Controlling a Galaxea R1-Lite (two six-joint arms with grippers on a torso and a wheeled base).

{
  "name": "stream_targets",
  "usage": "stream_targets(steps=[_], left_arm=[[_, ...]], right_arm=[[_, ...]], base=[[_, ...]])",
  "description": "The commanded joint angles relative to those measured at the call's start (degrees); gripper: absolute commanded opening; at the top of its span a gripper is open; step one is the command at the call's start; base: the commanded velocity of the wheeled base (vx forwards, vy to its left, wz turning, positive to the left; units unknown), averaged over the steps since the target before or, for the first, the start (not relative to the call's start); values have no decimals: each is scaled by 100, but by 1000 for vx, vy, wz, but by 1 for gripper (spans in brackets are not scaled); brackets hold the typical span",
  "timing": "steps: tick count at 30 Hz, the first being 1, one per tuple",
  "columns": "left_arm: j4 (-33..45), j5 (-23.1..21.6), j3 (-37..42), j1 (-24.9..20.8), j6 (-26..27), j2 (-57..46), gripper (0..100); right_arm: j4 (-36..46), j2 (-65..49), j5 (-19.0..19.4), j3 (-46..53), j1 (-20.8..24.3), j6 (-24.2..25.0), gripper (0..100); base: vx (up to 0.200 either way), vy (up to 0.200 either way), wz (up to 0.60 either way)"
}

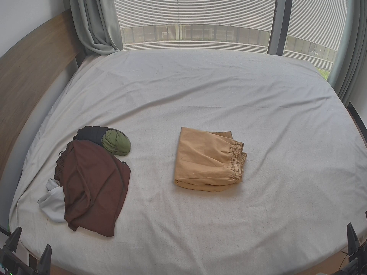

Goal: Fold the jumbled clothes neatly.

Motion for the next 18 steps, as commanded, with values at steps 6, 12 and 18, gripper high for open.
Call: stream_targets(steps=[6, 12, 18], left_arm=[[-29, -35, 101, 313, 77, -438, 100], [-20, -8, 101, 287, -38, -438, 100], [-11, 0, 101, 296, -90, -438, 100]], right_arm=[[296, 26, -356, 99, 4, -269, 100], [252, 17, -286, 99, 22, -304, 100], [260, 17, -154, 99, 13, -321, 100]], base=[[0, 0, 0], [0, 0, 0], [0, 0, 0]])
